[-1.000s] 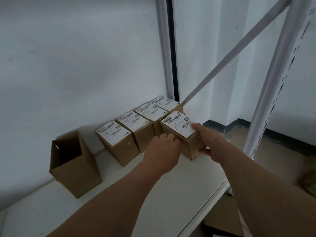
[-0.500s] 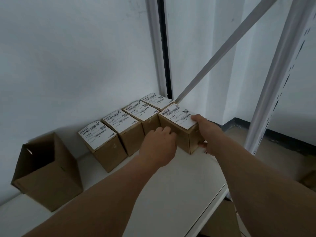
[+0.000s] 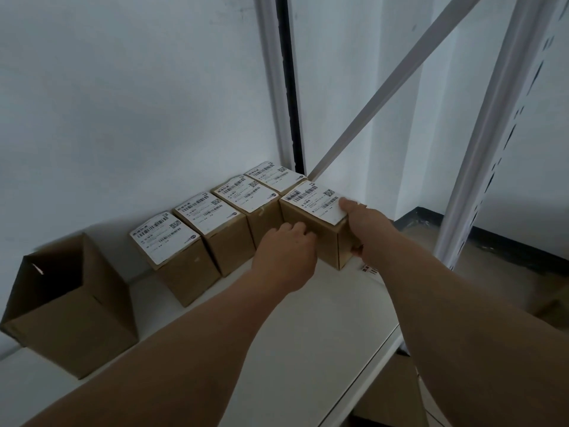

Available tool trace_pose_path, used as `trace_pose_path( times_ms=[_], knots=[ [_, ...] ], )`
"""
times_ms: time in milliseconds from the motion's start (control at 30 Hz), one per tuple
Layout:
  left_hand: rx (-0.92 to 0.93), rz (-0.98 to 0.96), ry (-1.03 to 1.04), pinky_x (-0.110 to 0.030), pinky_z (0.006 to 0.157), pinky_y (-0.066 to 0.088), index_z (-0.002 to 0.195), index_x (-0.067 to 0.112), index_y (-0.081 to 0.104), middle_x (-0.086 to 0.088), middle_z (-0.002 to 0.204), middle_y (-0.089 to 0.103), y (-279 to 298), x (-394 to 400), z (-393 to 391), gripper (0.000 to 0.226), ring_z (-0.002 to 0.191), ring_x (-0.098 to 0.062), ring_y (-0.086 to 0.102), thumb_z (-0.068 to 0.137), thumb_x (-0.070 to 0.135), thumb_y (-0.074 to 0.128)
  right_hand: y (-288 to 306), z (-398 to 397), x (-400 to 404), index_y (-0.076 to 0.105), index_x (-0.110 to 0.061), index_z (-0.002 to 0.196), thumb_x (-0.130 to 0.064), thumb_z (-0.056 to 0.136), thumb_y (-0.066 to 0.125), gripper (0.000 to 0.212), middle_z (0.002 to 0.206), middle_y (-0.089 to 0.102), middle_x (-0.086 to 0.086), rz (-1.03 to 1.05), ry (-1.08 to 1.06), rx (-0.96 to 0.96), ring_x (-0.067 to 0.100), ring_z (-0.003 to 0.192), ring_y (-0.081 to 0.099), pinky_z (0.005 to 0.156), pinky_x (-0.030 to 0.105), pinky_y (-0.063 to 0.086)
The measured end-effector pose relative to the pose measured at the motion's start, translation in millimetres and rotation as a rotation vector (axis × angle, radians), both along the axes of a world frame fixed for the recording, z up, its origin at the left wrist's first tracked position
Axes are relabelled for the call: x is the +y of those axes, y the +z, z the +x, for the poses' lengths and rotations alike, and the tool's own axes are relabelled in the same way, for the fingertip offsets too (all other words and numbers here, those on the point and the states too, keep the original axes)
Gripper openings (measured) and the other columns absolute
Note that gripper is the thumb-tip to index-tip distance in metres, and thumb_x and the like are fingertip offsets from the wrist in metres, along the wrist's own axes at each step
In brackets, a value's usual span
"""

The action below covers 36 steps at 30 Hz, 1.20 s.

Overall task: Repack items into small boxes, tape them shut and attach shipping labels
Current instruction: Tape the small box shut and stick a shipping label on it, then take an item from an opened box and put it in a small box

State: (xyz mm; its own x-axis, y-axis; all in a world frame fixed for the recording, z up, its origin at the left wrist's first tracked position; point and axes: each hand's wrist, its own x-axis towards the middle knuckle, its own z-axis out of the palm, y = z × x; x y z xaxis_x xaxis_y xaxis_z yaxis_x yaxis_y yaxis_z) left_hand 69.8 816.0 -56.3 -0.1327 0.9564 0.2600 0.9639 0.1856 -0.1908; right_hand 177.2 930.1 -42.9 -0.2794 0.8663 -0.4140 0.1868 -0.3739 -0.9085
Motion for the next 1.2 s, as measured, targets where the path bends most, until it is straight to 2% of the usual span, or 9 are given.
trace_pose_path(
  times_ms=[133, 200, 267, 400, 500, 633, 1000, 1133, 1200],
  knots=[
    [0.015, -0.005, 0.002, -0.032, 0.068, 0.031, 0.106, 0.019, 0.06, -0.002, 0.104, 0.056, -1.4, -2.5, 5.1, 0.023, 0.084, -0.019, 0.047, 0.1, 0.032, 0.042, -4.3, 0.1, 0.8, 0.049, -0.006, 0.131, -0.063, 0.091, 0.051, 0.07, 0.118, 0.055, 0.007, 0.088, 0.004, -0.061, 0.023, 0.102, 0.051, 0.081, 0.035, 0.043],
    [0.033, -0.019, 0.005, -0.032, 0.067, 0.03, 0.106, 0.018, 0.06, -0.002, 0.104, 0.055, -0.4, -12.1, 8.2, 0.025, 0.086, -0.02, 0.049, 0.101, 0.032, 0.04, -3.0, 2.0, -6.7, 0.039, -0.005, 0.141, -0.068, 0.09, 0.045, 0.081, 0.126, 0.051, 0.011, 0.141, -0.03, -0.118, 0.024, 0.107, 0.049, 0.086, 0.035, 0.042],
    [0.033, -0.052, 0.021, -0.033, 0.068, 0.029, 0.108, 0.017, 0.059, -0.003, 0.106, 0.055, 2.7, -29.3, 8.2, 0.026, 0.093, -0.023, 0.053, 0.101, 0.031, 0.038, -3.5, 4.2, -25.5, 0.043, -0.007, 0.139, -0.072, 0.087, 0.037, 0.083, 0.128, 0.055, 0.013, 0.233, -0.078, -0.218, 0.029, 0.11, 0.054, 0.096, 0.041, 0.046],
    [0.045, -0.123, 0.089, -0.033, 0.068, 0.027, 0.111, 0.015, 0.06, -0.005, 0.108, 0.057, 11.3, -95.3, 4.2, 0.027, 0.097, -0.027, 0.055, 0.101, 0.028, 0.038, -10.1, 9.4, -100.4, 0.05, -0.012, 0.131, -0.06, 0.092, 0.037, 0.063, 0.123, 0.058, 0.016, 0.513, 0.07, -0.458, 0.037, 0.11, 0.056, 0.094, 0.045, 0.047],
    [0.077, -0.196, 0.147, -0.034, 0.069, 0.027, 0.114, 0.015, 0.058, -0.005, 0.111, 0.056, 22.1, -167.8, 4.3, 0.03, 0.1, -0.026, 0.054, 0.103, 0.027, 0.033, -5.7, 8.6, -163.1, 0.054, -0.011, 0.128, -0.044, 0.101, 0.039, 0.046, 0.128, 0.054, 0.013, 0.726, 0.308, -0.614, 0.032, 0.117, 0.051, 0.093, 0.04, 0.042],
    [0.085, -0.265, 0.231, -0.035, 0.07, 0.031, 0.115, 0.014, 0.057, -0.006, 0.114, 0.056, 38.8, -268.3, 2.4, 0.031, 0.101, -0.026, 0.054, 0.103, 0.026, 0.031, 4.2, -4.0, -244.4, 0.057, -0.013, 0.122, -0.036, 0.102, 0.037, 0.037, 0.122, 0.056, 0.009, 1.037, 0.604, -0.758, 0.026, 0.11, 0.052, 0.089, 0.039, 0.043],
    [0.144, -0.235, 0.524, -0.034, 0.069, 0.031, 0.111, 0.014, 0.059, -0.005, 0.109, 0.058, 97.3, -518.1, -6.7, 0.025, 0.099, -0.025, 0.056, 0.1, 0.022, 0.038, 48.4, -45.4, -478.1, 0.056, -0.013, 0.117, -0.03, 0.103, 0.033, 0.032, 0.119, 0.055, 0.008, 1.411, 0.979, -0.664, 0.025, 0.108, 0.052, 0.086, 0.036, 0.039],
    [0.11, -0.197, 0.633, -0.034, 0.076, 0.044, 0.111, 0.017, 0.06, -0.004, 0.112, 0.059, 113.6, -600.5, -3.9, 0.024, 0.101, -0.024, 0.057, 0.097, 0.023, 0.042, 66.7, -56.0, -554.8, 0.056, -0.011, 0.116, -0.028, 0.102, 0.034, 0.03, 0.118, 0.056, 0.009, 1.491, 1.07, -0.574, 0.027, 0.106, 0.052, 0.08, 0.036, 0.037],
    [0.107, -0.219, 0.686, -0.036, 0.078, 0.043, 0.115, 0.017, 0.058, -0.006, 0.115, 0.058, 118.1, -631.6, -0.9, 0.025, 0.104, -0.026, 0.056, 0.097, 0.027, 0.043, 73.9, -61.2, -585.4, 0.057, -0.013, 0.114, -0.026, 0.1, 0.038, 0.027, 0.115, 0.056, 0.008, 1.515, 1.086, -0.545, 0.026, 0.103, 0.053, 0.075, 0.034, 0.034]
  ],
)
